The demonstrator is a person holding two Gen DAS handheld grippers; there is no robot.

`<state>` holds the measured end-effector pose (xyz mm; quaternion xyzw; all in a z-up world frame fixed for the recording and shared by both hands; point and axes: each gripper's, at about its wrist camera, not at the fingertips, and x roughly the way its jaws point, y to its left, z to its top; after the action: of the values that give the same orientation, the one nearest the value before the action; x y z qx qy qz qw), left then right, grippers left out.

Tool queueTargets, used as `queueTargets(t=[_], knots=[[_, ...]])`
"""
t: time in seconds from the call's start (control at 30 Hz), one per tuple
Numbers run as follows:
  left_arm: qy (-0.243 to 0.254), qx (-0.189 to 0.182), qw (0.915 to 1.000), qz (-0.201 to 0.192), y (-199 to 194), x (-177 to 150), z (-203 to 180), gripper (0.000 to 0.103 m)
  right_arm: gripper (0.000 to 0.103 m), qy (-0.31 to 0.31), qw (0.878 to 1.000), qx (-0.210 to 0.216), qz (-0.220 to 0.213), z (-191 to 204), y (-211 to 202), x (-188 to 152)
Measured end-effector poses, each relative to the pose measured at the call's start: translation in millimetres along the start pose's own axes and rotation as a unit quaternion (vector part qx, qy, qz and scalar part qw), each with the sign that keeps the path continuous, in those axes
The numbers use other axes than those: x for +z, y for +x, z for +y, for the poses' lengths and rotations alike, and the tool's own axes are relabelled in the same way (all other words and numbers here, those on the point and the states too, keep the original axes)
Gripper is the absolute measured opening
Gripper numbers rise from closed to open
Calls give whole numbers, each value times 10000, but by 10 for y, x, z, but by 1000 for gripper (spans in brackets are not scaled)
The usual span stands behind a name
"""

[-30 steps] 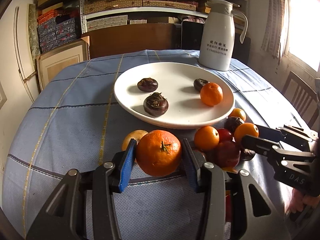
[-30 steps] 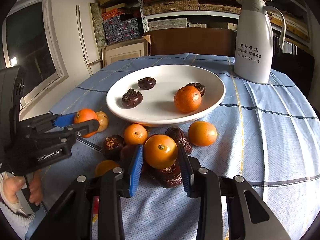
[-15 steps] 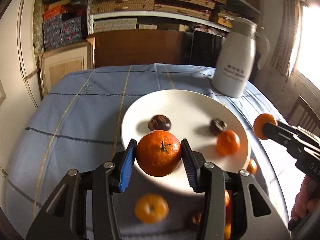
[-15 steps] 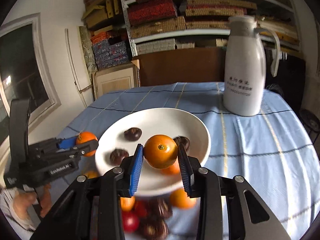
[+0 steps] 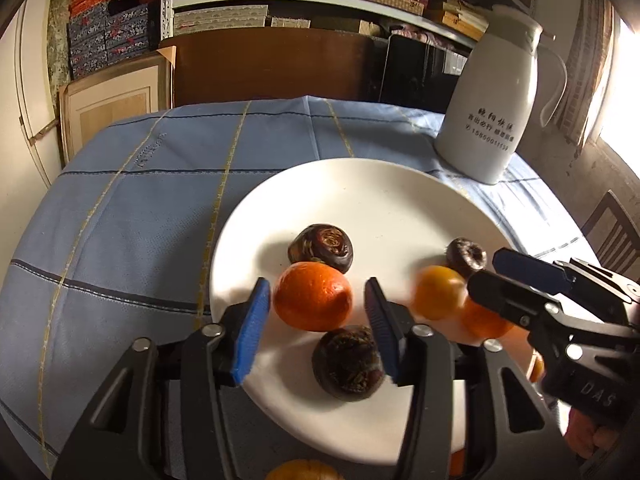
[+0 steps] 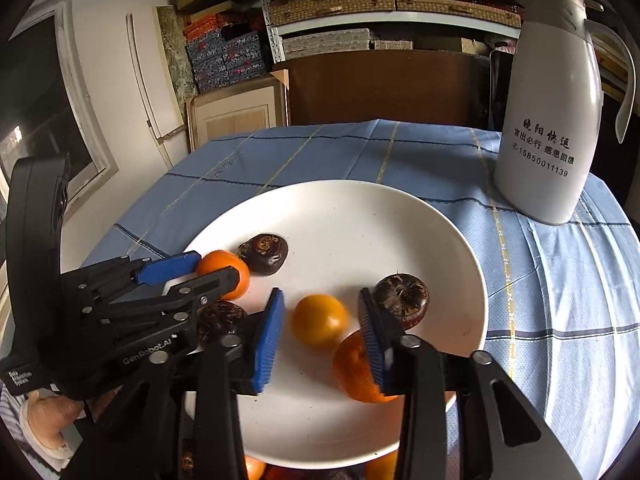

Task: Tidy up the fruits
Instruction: 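Place the orange on the plate with the left tool while the right tool places the tangerine, then open both tools and withdraw them from the plate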

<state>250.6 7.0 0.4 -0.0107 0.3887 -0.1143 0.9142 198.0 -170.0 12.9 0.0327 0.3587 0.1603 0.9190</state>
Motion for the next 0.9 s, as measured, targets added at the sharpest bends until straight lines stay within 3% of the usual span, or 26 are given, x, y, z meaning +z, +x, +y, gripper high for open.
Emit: queueTargets(t=[0.13, 0.23, 0.3, 0.4, 0.53, 0.77, 0.9], knots=[[26, 151, 9993, -346, -340, -104, 17, 65, 43, 146, 9991, 82, -382, -66, -353, 3], [4, 479, 9970, -611, -630, -327, 69, 81, 67, 200, 9960, 9, -873, -113, -727, -105], [0, 645, 9961, -605, -730, -504, 108, 82, 81, 222, 9924, -135, -1200, -153, -969, -312], [-146, 709, 9962, -487, -821, -730, 173, 83, 99, 193, 9915, -355, -1237, -204, -1093, -609], [-201, 1013, 9936, -452, -909, -948, 192, 93, 99, 151, 9912, -621, -1161, -272, -1200, -785], [296, 1153, 9923, -336, -833, -1058, -6, 93, 99, -205, 9835, -903, -1555, -284, -1271, -990], [521, 1145, 9919, -189, -762, -1043, -96, 94, 99, -499, 9831, -1139, -1347, -197, -1209, -966]])
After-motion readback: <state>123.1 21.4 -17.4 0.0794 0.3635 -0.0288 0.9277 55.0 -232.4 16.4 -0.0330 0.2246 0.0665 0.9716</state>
